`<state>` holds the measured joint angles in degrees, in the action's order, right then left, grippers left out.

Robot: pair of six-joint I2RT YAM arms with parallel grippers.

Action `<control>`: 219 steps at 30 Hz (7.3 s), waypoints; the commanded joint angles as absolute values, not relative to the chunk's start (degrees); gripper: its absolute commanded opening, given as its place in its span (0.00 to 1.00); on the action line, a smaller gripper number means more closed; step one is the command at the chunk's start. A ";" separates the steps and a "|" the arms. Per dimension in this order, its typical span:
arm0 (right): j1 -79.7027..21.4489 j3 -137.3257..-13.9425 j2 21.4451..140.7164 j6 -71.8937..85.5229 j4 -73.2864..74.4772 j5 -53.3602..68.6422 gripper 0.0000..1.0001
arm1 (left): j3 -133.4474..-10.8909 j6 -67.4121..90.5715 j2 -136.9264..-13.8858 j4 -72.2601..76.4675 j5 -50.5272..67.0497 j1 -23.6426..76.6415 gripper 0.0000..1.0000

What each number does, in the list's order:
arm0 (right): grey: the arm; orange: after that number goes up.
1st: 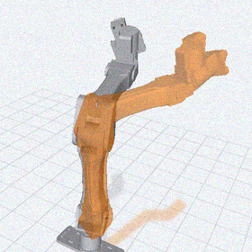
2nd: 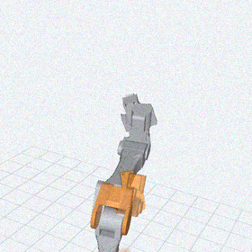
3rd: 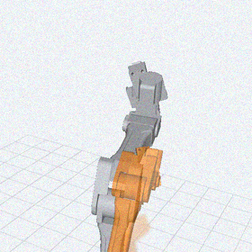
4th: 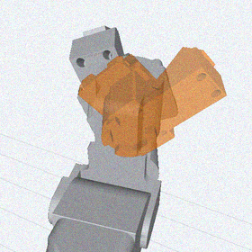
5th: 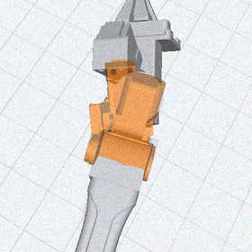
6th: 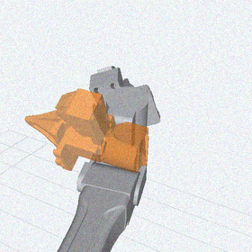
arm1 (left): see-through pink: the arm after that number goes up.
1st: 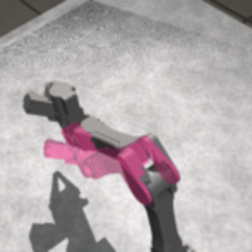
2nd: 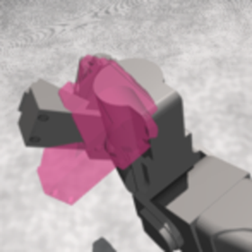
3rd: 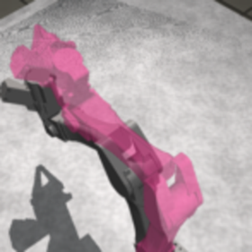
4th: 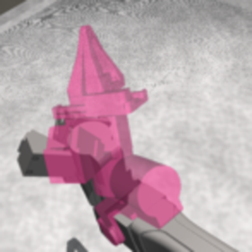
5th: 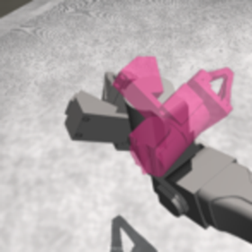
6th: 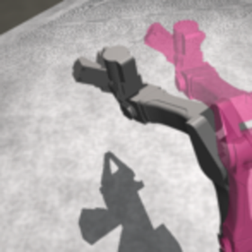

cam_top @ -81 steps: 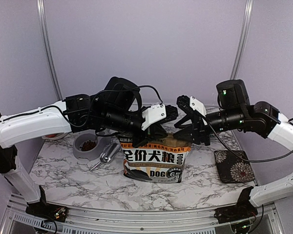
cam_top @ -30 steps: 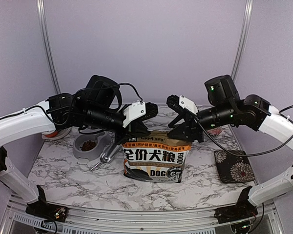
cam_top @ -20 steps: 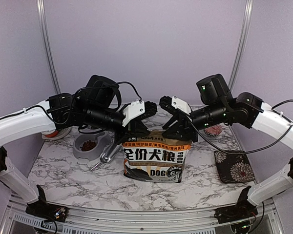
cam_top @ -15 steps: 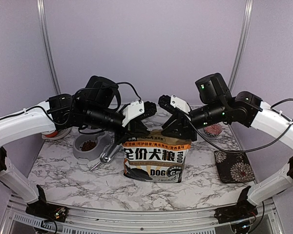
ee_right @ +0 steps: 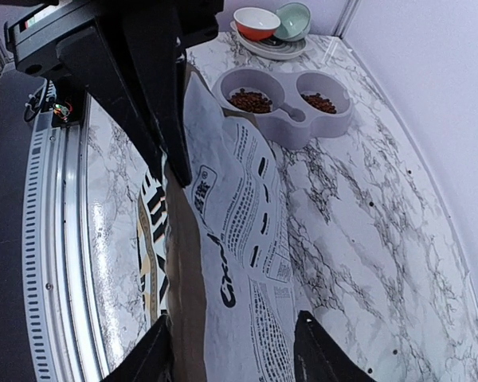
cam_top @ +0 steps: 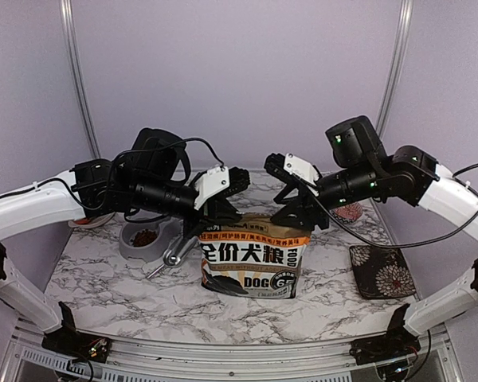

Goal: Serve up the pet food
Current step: Press the seal on the pet food bag.

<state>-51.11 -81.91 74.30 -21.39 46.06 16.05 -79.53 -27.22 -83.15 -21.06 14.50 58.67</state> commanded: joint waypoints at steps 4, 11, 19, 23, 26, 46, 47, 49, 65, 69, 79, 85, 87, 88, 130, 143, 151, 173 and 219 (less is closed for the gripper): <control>-50.99 -79.50 66.95 -18.46 48.69 11.74 0.50 | -78.17 -26.97 -78.96 -21.04 12.57 56.94 0.04; -51.04 -77.33 66.06 -17.77 48.14 13.69 0.39 | -77.96 -26.34 -78.67 -20.26 12.74 56.90 0.04; -51.04 -77.07 69.14 -17.91 47.50 15.22 0.06 | -77.60 -25.57 -78.37 -19.35 13.32 56.32 0.09; -50.98 -76.79 67.43 -18.22 46.54 13.81 0.00 | -76.36 -26.83 -77.37 -19.44 13.52 55.68 0.22; -50.97 -77.03 65.58 -19.20 46.59 12.59 0.00 | -74.60 -28.58 -76.09 -19.80 13.56 55.13 0.30; -46.10 -77.72 61.36 -22.52 49.39 12.88 0.00 | -72.28 -32.80 -74.45 -20.46 12.06 53.09 0.15; -45.95 -77.90 61.27 -22.58 49.59 12.77 0.00 | -72.36 -32.86 -74.37 -20.40 12.19 53.09 0.11; -45.68 -78.11 61.11 -22.81 49.74 12.57 0.00 | -72.29 -33.08 -74.06 -20.22 12.26 53.06 0.04; -47.25 -86.53 73.01 -23.48 50.71 16.66 0.48 | -73.19 -30.02 -73.13 -19.24 10.93 53.04 0.00; -49.57 -89.14 76.60 -24.19 50.59 17.91 0.48 | -73.74 -28.88 -73.92 -19.05 10.29 52.79 0.00; -51.99 -92.89 81.49 -23.26 50.17 14.57 0.49 | -73.93 -27.60 -74.14 -18.40 10.16 51.64 0.00; -51.94 -96.24 79.18 -22.26 47.08 11.99 0.50 | -73.86 -27.43 -74.07 -18.12 10.22 51.26 0.00; -51.95 -97.06 79.08 -22.24 47.82 15.52 0.51 | -73.85 -27.35 -74.00 -18.10 10.27 51.16 0.00; -51.94 -97.19 79.18 -22.12 48.34 17.00 0.51 | -73.83 -27.29 -73.93 -18.03 10.35 51.15 0.00; -54.27 -98.80 86.88 -21.39 53.97 13.83 0.36 | -74.45 -24.61 -73.51 -17.47 16.95 48.61 0.00; -55.41 -99.33 89.47 -22.05 51.00 15.14 0.33 | -74.64 -24.17 -73.57 -17.41 17.74 48.42 0.00; -55.90 -100.18 90.71 -22.31 49.00 16.06 0.14 | -74.56 -24.17 -73.61 -17.43 17.74 48.26 0.00; -55.90 -99.45 88.14 -23.30 49.92 15.15 0.00 | -72.35 -28.31 -70.12 -20.34 28.67 43.44 0.30; -55.90 -97.65 85.94 -23.27 47.67 17.25 0.23 | -65.30 -34.57 -70.27 -14.06 32.68 43.59 0.00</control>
